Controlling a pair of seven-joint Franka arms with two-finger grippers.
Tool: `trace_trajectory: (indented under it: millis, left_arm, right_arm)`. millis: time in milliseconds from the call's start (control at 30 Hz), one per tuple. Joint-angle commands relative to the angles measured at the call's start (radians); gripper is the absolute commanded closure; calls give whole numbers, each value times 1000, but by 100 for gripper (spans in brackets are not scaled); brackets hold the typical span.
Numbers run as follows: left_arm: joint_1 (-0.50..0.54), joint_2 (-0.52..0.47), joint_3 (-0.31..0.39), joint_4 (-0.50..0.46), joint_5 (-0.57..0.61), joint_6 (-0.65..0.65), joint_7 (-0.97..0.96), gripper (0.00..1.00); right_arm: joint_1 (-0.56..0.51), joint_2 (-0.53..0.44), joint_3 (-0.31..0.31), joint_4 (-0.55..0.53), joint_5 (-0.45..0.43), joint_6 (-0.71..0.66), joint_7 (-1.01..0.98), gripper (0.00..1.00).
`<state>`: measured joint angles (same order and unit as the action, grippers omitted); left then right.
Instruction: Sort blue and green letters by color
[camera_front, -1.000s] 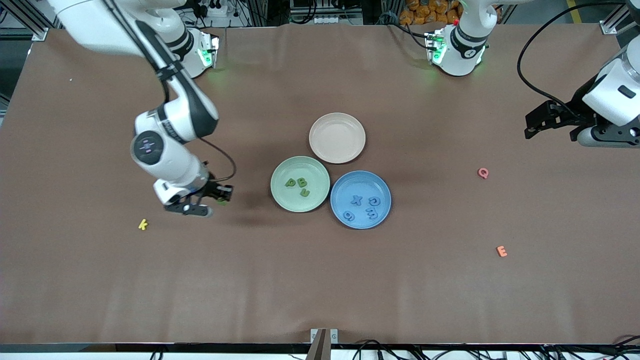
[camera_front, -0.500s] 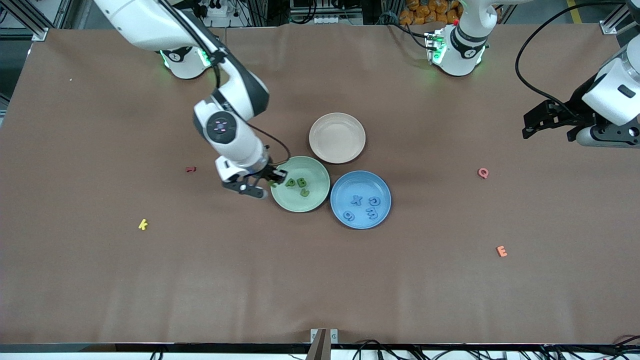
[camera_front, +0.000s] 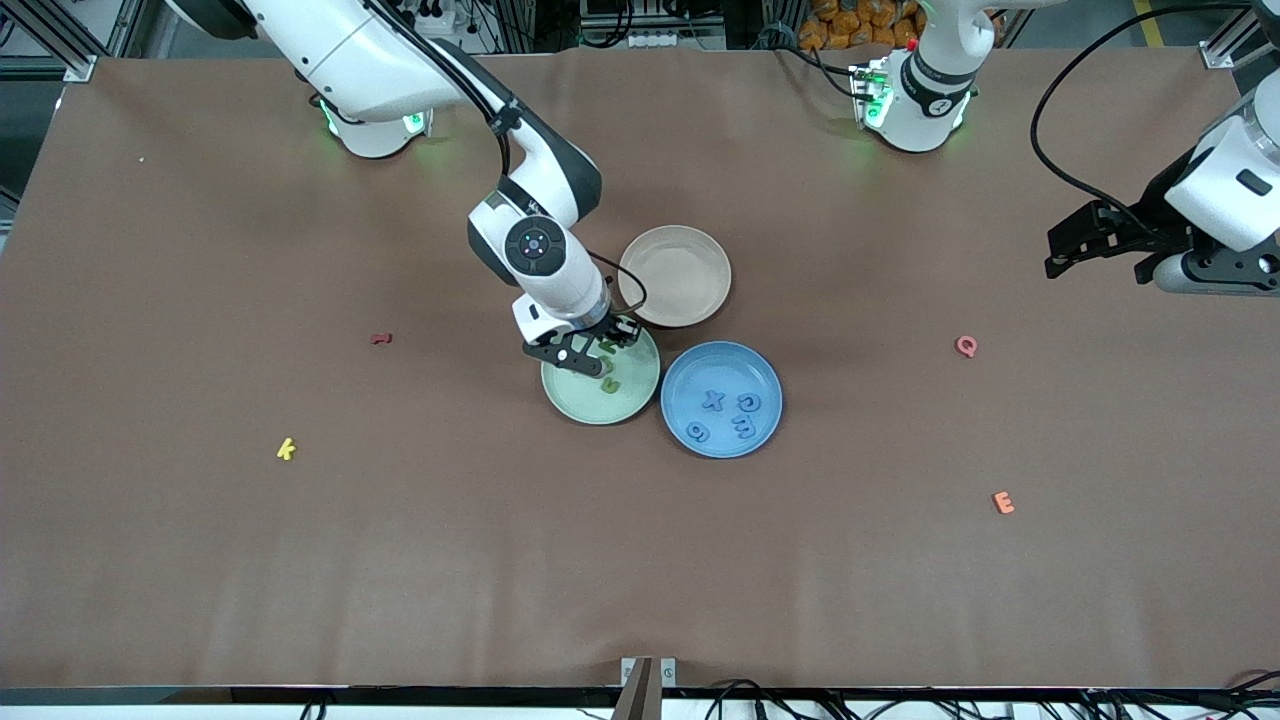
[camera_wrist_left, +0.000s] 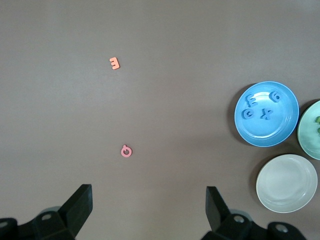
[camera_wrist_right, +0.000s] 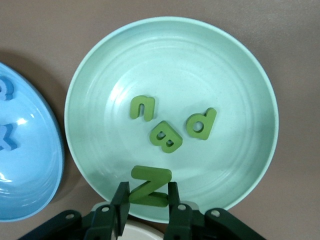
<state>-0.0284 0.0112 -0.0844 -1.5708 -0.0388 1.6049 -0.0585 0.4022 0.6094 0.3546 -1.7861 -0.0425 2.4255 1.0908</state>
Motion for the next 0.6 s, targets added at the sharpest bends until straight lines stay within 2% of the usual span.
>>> trace_trajectory:
  millis: [0, 67, 100, 133, 367, 400, 567]
  left_arm:
    - [2, 3, 2, 12, -21, -2, 19, 0]
    - [2, 3, 2, 12, -21, -2, 19, 0]
    - [2, 1, 0, 12, -21, -2, 19, 0]
    - [2, 3, 2, 12, -21, -2, 19, 0]
    - [2, 3, 0, 12, -21, -2, 19, 0]
    - [1, 3, 0, 11, -21, 4, 19, 0]
    - [2, 3, 0, 11, -21, 6, 19, 0]
  right_arm:
    - [0, 9, -3, 27, -10, -8, 14, 28]
    - [0, 9, -3, 25, -11, -11, 15, 19]
    - [-2, 7, -5, 25, -11, -16, 15, 12]
    - [-2, 6, -3, 25, -11, -17, 15, 0]
    - [-16, -17, -3, 22, -11, -20, 6, 0]
    - [-41, -57, -3, 19, -10, -61, 1, 0]
    - [-66, -97, -3, 14, -10, -108, -22, 0]
